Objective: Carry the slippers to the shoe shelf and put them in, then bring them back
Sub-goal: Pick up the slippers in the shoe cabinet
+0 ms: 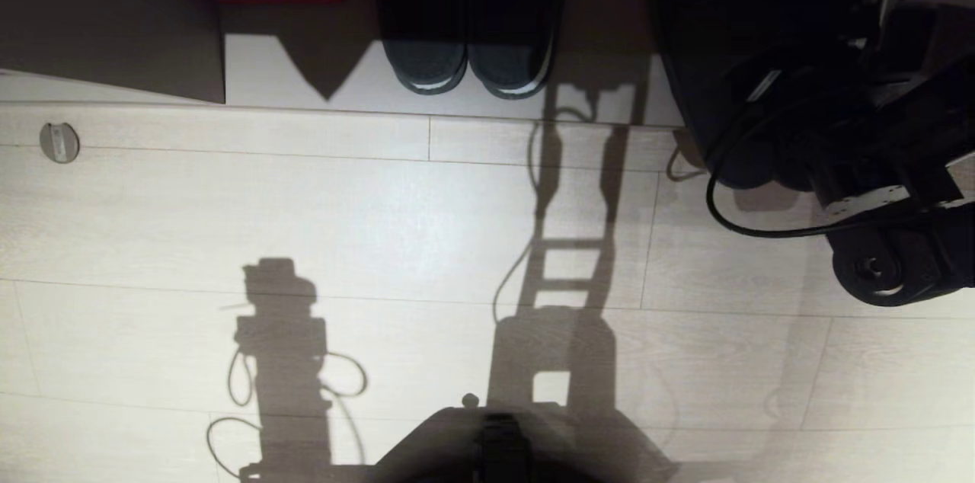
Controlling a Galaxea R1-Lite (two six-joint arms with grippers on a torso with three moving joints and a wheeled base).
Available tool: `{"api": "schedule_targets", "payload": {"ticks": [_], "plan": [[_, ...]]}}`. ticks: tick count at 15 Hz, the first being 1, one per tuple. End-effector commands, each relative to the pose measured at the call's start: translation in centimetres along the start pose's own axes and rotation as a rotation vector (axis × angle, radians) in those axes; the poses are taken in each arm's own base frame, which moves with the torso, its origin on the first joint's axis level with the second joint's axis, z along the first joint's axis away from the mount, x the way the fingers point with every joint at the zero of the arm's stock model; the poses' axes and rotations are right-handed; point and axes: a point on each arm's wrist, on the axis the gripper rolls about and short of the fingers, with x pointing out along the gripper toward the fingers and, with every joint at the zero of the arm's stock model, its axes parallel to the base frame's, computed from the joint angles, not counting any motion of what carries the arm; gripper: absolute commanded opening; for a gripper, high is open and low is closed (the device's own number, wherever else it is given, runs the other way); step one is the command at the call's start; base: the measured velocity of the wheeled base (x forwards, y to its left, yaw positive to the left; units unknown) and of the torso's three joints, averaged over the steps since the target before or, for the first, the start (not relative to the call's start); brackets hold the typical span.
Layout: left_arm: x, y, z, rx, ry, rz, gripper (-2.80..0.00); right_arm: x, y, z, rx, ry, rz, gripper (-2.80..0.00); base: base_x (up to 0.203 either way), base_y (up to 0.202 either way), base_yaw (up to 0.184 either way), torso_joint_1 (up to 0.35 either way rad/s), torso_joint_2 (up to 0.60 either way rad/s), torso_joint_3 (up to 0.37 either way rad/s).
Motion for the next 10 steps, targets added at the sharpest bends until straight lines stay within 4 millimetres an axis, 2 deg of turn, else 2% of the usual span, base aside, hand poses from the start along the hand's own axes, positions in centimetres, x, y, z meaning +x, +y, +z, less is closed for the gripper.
{"api": "schedule_targets", "payload": {"ticks": [1, 6, 7, 10], "plan": [[0.01, 0.0, -0.04, 0.0, 0.001, 0.0, -2.8, 0.2, 0.14, -0.52, -0.002, 0.0, 0.0, 0.0, 0.0, 0.0, 0.0, 0.0, 0.0, 0.0], [0.01, 0.0, -0.04, -0.002, 0.001, 0.0, -2.8, 0.62, 0.15, -0.29, -0.003, -0.015, 0.002, 0.0, 0.0, 0.0, 0.0, 0.0, 0.0, 0.0], [0.01, 0.0, -0.04, 0.0, 0.001, 0.0, -2.8, 0.62, 0.19, -0.47, 0.001, -0.014, 0.005, -2.8, 0.0, 0.0, 0.0, 0.0, 0.0, 0.0], [0.01, 0.0, -0.04, 0.0, 0.001, 0.0, -2.8, 0.51, 0.06, -0.22, -0.003, -0.018, 0.019, -2.8, 0.0, 0.0, 0.0, 0.0, 0.0, 0.0]]}}
